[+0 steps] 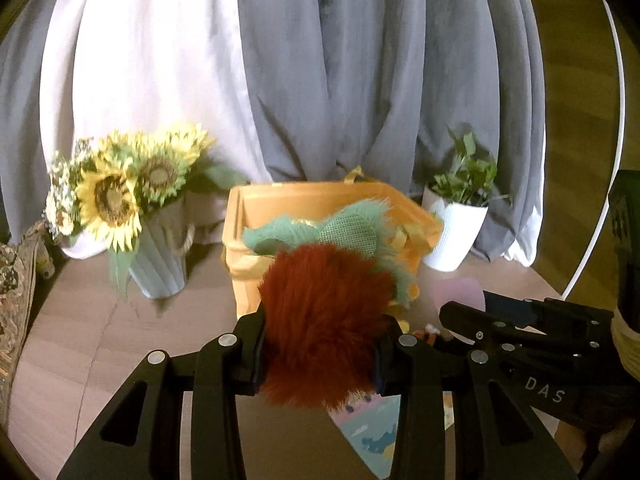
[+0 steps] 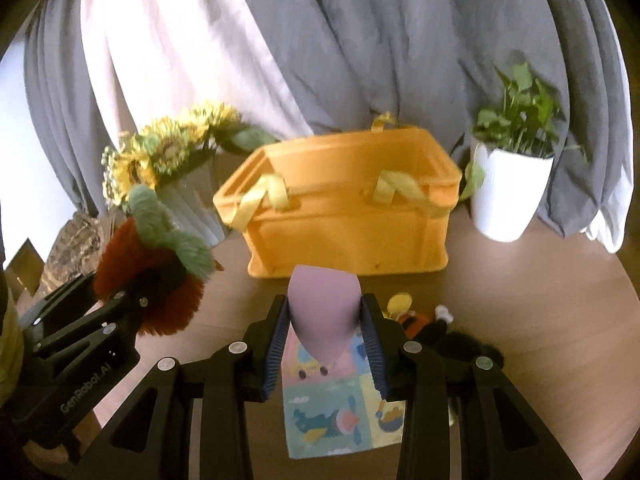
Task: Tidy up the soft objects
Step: 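Lift and carry the red toy with the left gripper while the right gripper carries the sponge over the crate, then open the left gripper over the crate while the right gripper releases the sponge inside, then withdraw both open grippers from the crate toward the remaining items, then grasp the printed cloth book with the left gripper while the right gripper grasps the black Mickey plush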
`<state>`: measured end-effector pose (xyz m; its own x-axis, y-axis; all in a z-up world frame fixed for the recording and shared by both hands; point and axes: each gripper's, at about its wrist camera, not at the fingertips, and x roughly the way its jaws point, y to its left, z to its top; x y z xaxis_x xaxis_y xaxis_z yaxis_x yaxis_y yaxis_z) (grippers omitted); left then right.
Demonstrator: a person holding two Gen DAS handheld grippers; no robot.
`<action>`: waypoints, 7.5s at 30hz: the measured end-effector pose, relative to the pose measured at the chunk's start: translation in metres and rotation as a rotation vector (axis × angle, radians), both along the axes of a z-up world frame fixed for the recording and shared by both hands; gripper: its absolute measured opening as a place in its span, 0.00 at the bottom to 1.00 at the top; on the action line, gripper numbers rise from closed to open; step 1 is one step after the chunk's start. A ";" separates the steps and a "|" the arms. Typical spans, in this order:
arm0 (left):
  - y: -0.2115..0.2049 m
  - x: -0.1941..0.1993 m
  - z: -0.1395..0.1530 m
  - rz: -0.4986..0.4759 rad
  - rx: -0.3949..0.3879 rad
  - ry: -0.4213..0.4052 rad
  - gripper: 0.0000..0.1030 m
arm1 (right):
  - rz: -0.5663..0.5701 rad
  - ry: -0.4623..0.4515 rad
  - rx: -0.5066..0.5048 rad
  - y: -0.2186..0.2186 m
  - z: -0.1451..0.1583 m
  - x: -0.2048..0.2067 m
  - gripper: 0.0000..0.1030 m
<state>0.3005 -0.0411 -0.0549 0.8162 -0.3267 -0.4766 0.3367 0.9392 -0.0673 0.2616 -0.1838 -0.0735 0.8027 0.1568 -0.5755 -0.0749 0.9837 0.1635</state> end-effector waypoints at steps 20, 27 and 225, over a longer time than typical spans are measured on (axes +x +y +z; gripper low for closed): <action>-0.018 0.012 0.055 0.058 -0.042 -0.150 0.37 | 0.022 -0.177 0.019 -0.021 0.053 0.011 0.37; -0.022 0.025 0.067 0.070 -0.042 -0.182 0.37 | 0.022 -0.229 0.022 -0.024 0.069 0.020 0.36; -0.119 -0.028 -0.142 0.144 0.126 0.293 0.02 | 0.148 0.170 -0.176 -0.111 -0.110 0.028 0.51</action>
<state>0.2724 -0.1597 -0.1967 0.6720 -0.1421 -0.7268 0.1835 0.9828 -0.0225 0.2894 -0.2945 -0.1833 0.6678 0.1509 -0.7289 -0.2062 0.9784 0.0137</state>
